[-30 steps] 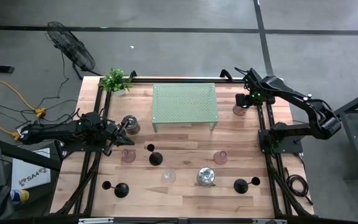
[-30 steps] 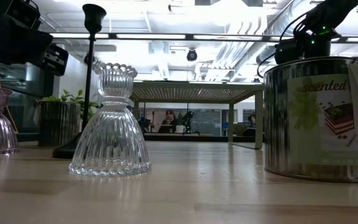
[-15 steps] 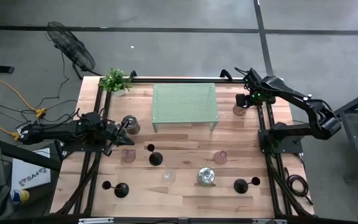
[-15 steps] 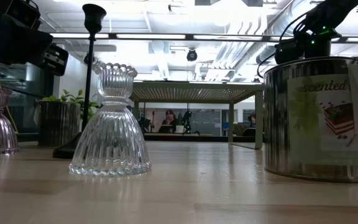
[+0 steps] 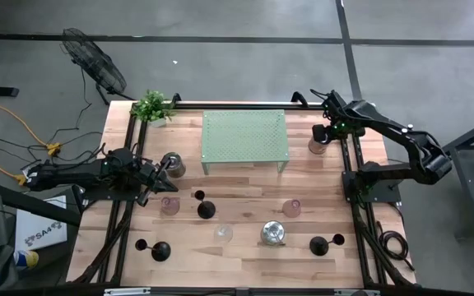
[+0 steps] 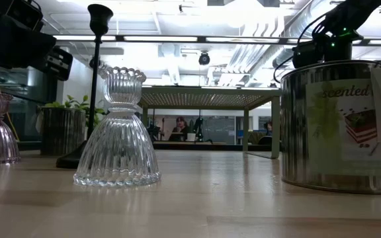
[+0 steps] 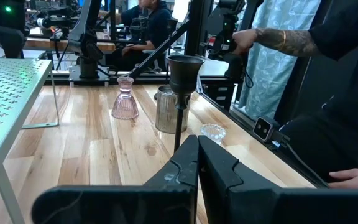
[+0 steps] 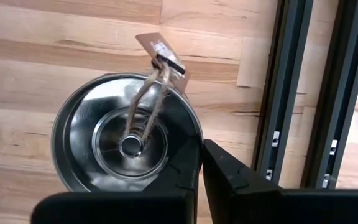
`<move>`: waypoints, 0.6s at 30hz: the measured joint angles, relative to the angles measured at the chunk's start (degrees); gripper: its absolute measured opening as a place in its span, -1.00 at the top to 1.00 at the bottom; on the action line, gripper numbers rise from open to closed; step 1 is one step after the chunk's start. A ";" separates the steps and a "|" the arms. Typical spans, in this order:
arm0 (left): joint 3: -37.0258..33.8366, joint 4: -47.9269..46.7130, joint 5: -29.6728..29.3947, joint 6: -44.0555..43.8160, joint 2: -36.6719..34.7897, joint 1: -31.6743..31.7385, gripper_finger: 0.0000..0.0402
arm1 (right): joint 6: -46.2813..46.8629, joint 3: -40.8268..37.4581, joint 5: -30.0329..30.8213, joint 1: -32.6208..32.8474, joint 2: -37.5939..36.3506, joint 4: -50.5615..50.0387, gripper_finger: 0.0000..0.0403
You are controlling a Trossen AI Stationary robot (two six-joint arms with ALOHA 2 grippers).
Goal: Pick & Place candle stick holders
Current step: Put the top right silver scented candle on the shelf
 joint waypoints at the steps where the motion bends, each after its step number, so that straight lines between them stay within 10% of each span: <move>1: 0.00 0.00 0.02 0.00 0.02 -0.02 1.00 | -0.08 0.37 -0.10 0.00 0.10 -0.39 0.98; 18: 0.00 0.01 0.00 0.00 0.01 0.00 1.00 | -1.53 1.86 -0.92 0.04 0.48 -2.20 0.98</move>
